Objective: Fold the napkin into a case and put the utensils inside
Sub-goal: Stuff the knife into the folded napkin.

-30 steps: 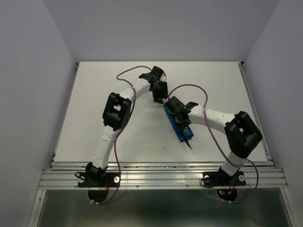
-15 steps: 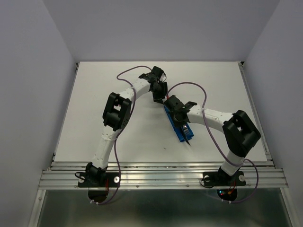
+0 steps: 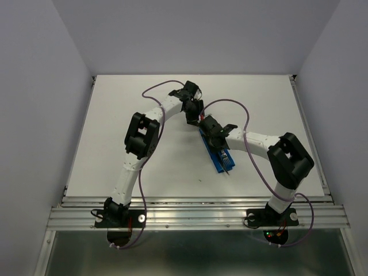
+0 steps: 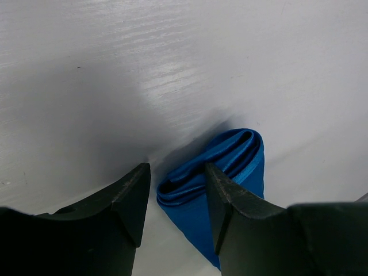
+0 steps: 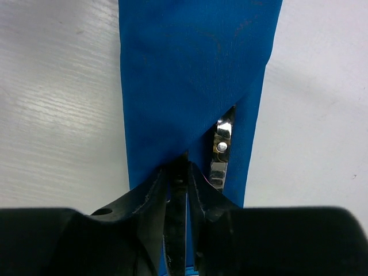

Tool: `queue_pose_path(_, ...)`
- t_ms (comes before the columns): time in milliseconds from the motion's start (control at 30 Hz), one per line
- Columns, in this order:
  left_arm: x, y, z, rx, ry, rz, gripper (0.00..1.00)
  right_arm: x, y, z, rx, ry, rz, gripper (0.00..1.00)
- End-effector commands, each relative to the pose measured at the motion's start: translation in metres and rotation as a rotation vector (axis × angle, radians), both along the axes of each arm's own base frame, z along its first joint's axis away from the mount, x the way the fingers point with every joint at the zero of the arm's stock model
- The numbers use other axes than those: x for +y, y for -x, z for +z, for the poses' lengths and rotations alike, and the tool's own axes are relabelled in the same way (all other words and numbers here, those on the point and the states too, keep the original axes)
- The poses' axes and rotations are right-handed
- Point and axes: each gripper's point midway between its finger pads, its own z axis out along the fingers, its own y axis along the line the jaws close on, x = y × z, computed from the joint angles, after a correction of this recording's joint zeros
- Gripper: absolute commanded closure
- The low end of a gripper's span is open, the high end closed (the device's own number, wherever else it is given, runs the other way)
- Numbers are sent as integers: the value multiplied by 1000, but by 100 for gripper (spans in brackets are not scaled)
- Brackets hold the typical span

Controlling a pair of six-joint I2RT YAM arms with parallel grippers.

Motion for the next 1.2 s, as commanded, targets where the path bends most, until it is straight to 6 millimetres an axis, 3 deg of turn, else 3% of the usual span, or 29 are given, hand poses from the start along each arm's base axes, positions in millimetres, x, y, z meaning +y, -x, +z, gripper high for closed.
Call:
queue_pose_path(0,-2,12,11,-10,-8,-34,46,6,-8,23,-78,-71,-16,73)
queue_pose_path(167,-4,13,11,-9,-8,-35,47,4,-3,22,-75,-86,-19,64)
queue_pose_path(667,-2,15,8,-4,-20,-29,47,0,6,10,-58,-159,-15,65)
queue_pose_path(1067,-5,15,9,-7,-20,-30,47,-2,2,6,-88,-247,-17,69)
queue_pose_path(1167,-5,16,9,-6,-24,-32,47,-2,0,7,-99,-265,-16,76)
